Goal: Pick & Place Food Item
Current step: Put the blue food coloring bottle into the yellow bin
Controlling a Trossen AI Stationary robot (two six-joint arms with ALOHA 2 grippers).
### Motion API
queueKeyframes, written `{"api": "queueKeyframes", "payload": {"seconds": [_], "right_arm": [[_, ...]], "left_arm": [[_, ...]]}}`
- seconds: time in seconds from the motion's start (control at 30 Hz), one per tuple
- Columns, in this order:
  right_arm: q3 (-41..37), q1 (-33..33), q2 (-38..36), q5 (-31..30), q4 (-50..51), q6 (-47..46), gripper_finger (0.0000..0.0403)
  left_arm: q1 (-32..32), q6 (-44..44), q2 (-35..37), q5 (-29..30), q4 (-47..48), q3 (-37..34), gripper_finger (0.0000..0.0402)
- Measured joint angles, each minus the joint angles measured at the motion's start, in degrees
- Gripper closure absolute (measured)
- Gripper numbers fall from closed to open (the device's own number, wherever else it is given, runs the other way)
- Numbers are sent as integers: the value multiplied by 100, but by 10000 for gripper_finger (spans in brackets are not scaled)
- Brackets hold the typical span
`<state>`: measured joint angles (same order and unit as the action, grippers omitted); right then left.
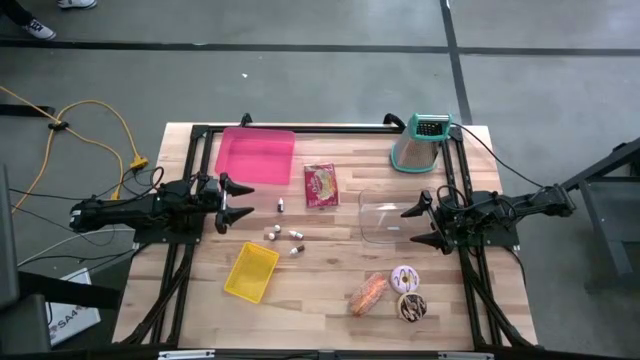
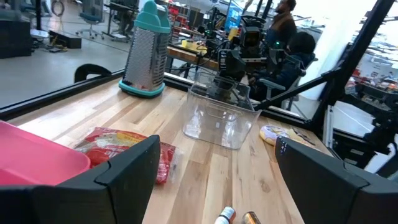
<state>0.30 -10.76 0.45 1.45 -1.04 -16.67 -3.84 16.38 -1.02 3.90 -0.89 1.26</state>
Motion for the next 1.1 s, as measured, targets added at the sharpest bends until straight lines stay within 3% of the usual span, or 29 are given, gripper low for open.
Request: {"api": "queueKeyframes", "payload": {"seconds": [0.67,0.83,1.1], "right_arm": [[0,2,0,0,0,0,55],[1,0,0,1,0,0,55],[0,2,0,0,0,0,55]], "left_arm": [[0,233,-175,91,109,176,91],[0,120,-791,120,145,689,91],[84,-140,-2463,120,213,1719,91]]}}
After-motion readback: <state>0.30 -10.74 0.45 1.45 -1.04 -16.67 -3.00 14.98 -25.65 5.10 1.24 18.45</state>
